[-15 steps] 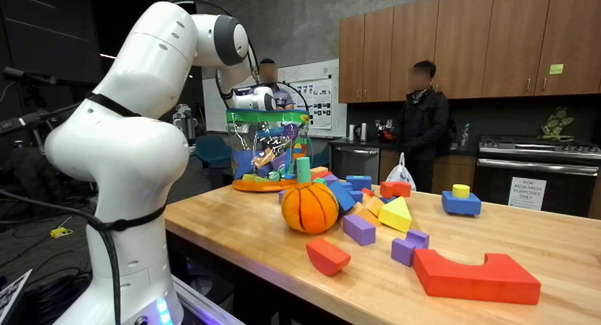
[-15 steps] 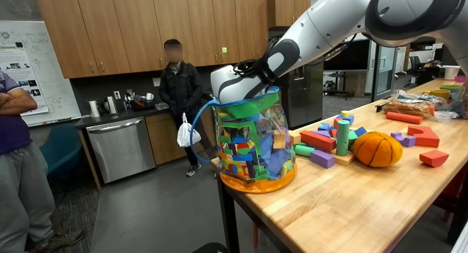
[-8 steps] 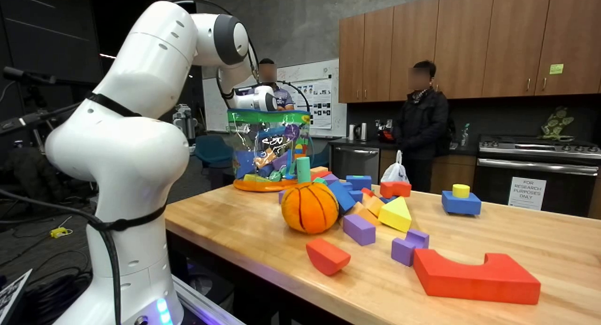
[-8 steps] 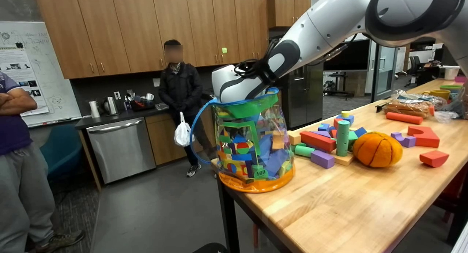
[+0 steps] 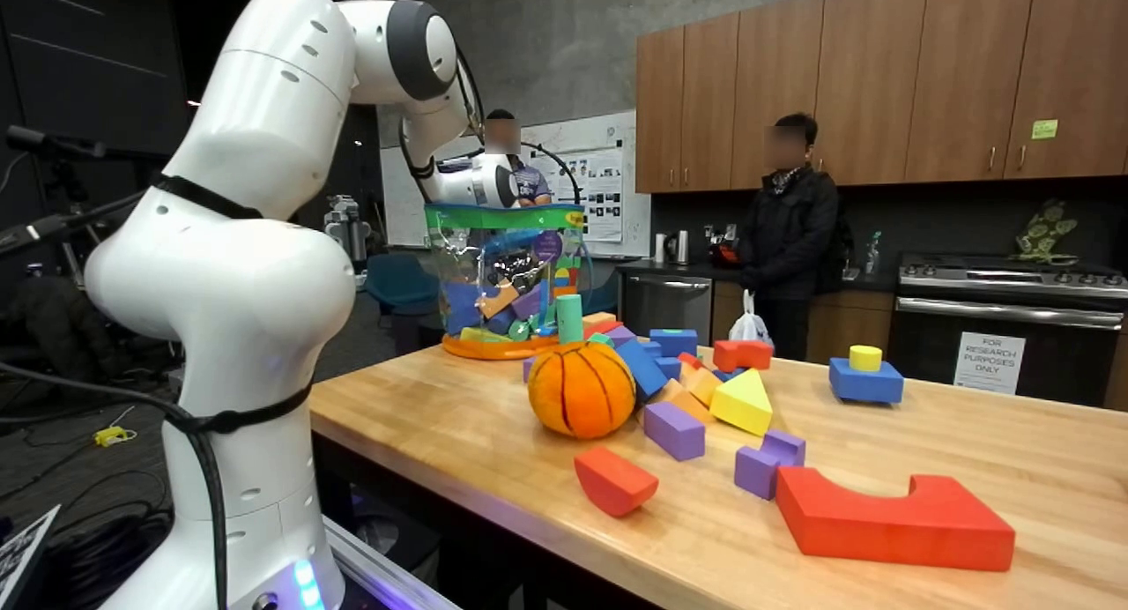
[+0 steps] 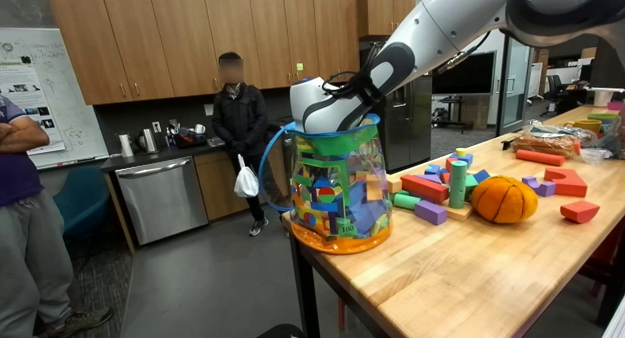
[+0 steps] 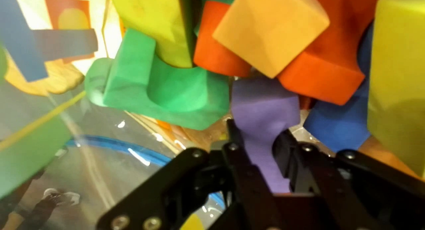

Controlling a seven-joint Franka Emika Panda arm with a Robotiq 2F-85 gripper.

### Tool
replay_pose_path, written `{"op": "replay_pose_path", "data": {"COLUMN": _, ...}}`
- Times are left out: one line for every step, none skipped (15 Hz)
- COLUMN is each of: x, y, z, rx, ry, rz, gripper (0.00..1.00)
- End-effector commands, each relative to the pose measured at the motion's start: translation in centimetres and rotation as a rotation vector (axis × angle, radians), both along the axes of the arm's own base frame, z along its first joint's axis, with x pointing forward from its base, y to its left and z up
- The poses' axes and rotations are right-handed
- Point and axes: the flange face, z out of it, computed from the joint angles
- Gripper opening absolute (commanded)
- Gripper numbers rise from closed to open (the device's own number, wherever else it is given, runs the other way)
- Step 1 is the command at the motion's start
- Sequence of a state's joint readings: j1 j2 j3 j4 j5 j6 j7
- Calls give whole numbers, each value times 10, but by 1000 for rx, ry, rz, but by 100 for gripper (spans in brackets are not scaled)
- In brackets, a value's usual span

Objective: Remove a purple block from the clear bag and put it on the table

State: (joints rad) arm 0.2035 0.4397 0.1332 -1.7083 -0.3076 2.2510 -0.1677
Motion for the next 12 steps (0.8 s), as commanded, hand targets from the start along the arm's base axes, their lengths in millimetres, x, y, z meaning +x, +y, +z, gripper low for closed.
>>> {"op": "replay_pose_path", "data": {"x": -25, "y": -10, "z": 29, "rx": -12, "ry": -87, "rz": -28, "gripper": 7}}
{"op": "replay_pose_path", "data": {"x": -31, "y": -11, "z": 36, "rx": -11, "ry": -105, "rz": -34, "gripper": 7}}
{"op": "replay_pose_path", "data": {"x": -39, "y": -13, "z": 43, "rx": -9, "ry": -122, "rz": -39, "gripper": 7}}
{"op": "replay_pose_path", "data": {"x": -45, "y": -14, "z": 50, "rx": -7, "ry": -135, "rz": -43, "gripper": 7}}
{"op": "replay_pose_path", "data": {"x": -50, "y": -15, "z": 58, "rx": -5, "ry": -152, "rz": -43, "gripper": 7}}
{"op": "replay_pose_path", "data": {"x": -55, "y": -17, "z": 67, "rx": -6, "ry": -167, "rz": -47, "gripper": 7}}
{"op": "replay_pose_path", "data": {"x": -59, "y": -18, "z": 76, "rx": -7, "ry": -183, "rz": -50, "gripper": 7}}
{"op": "replay_pose_path", "data": {"x": -62, "y": -20, "z": 85, "rx": -9, "ry": -203, "rz": -56, "gripper": 7}}
{"op": "replay_pose_path", "data": {"x": -66, "y": -22, "z": 96, "rx": -13, "ry": -229, "rz": -64, "gripper": 7}}
{"op": "replay_pose_path", "data": {"x": -69, "y": -24, "z": 107, "rx": -14, "ry": -267, "rz": -76, "gripper": 7}}
{"op": "replay_pose_path", "data": {"x": -73, "y": -26, "z": 117, "rx": -17, "ry": -300, "rz": -86, "gripper": 7}}
{"op": "replay_pose_path", "data": {"x": -75, "y": -28, "z": 127, "rx": -19, "ry": -340, "rz": -98, "gripper": 7}}
